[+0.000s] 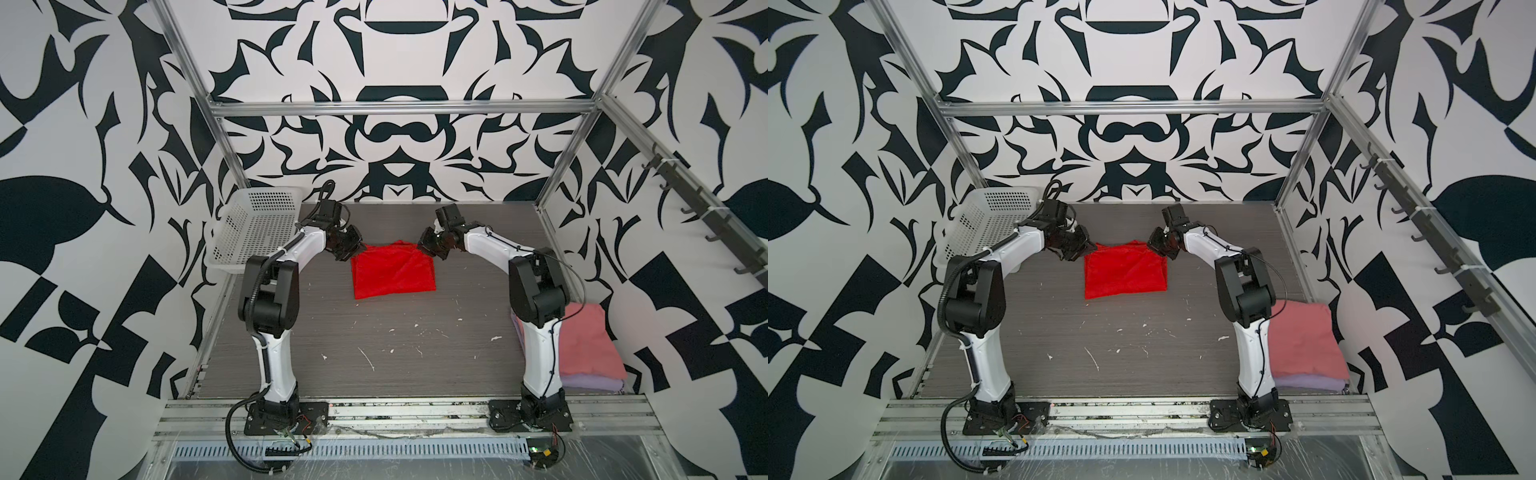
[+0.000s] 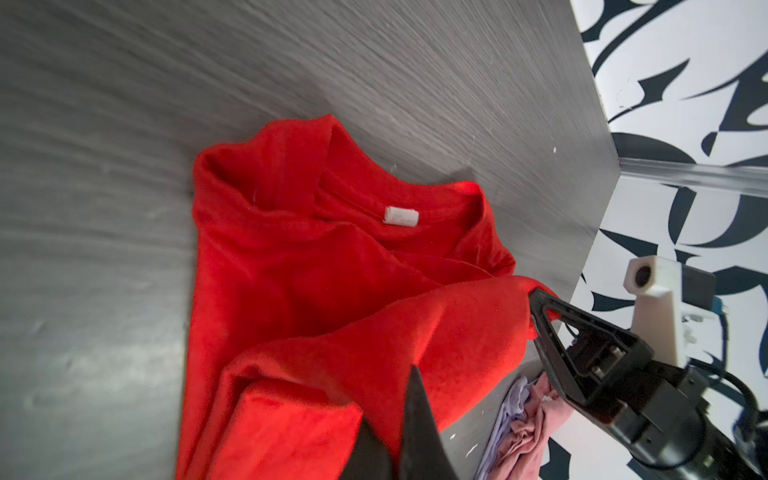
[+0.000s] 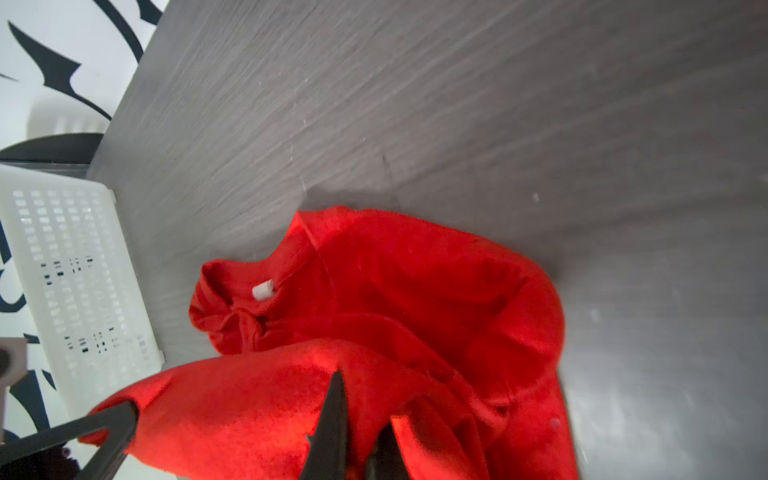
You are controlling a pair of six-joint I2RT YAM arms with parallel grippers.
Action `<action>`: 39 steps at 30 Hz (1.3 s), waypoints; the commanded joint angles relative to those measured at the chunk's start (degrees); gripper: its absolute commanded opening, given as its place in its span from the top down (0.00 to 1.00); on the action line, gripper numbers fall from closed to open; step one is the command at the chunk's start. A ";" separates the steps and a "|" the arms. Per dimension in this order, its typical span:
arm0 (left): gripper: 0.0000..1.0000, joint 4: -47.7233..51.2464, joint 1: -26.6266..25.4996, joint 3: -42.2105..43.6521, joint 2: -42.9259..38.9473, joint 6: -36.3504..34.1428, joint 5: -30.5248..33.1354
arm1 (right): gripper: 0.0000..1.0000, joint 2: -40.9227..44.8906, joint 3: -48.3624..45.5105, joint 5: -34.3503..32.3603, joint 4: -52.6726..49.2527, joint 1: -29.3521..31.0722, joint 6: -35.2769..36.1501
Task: Fold and stack the t-shirts
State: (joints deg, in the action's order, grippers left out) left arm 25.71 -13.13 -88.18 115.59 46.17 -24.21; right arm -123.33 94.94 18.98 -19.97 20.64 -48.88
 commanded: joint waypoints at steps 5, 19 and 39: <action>0.95 -2.47 1.96 -3.67 4.13 3.41 -0.80 | 0.85 -3.35 9.84 2.00 -1.78 -1.73 1.21; 0.50 -0.05 1.83 -2.29 -3.04 1.03 14.13 | 0.57 4.94 7.56 -3.19 -0.61 -3.51 8.33; 0.42 -7.54 -2.90 -4.97 7.51 3.52 7.19 | 0.69 -11.73 21.47 -5.48 -0.13 0.36 8.51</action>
State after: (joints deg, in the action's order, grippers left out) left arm 20.34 -17.30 -93.14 121.47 47.79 -16.58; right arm -135.61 111.90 15.25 -19.88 21.91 -41.54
